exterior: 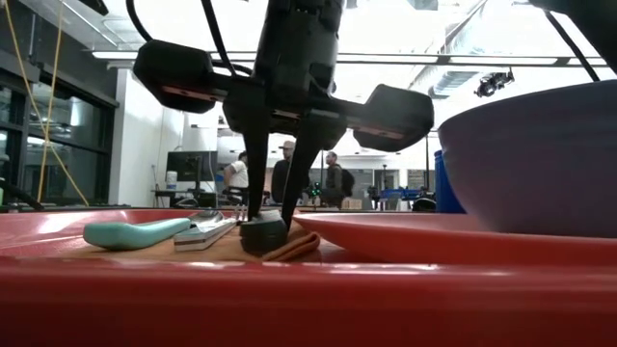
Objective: Set up tray
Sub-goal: Adjust the black bread knife
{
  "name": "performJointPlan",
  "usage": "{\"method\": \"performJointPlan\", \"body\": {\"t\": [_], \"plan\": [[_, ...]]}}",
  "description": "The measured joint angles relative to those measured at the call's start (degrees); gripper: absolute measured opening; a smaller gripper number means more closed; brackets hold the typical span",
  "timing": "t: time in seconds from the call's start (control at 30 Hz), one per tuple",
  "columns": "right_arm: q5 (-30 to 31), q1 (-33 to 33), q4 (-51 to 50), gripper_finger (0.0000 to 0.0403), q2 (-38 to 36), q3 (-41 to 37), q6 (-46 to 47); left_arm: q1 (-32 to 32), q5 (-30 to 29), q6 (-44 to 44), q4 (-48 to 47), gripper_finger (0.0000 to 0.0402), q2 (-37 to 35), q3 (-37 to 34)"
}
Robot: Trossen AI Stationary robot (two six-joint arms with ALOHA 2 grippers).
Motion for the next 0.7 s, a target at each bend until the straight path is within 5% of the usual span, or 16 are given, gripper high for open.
{"method": "performJointPlan", "body": {"t": [0.7], "plan": [[0.49, -1.13, -1.40, 0.0057, -0.07, 0.05, -2.54, 0.00, 0.20, 0.00, 0.00, 0.0186, -2.54, -0.04]]}}
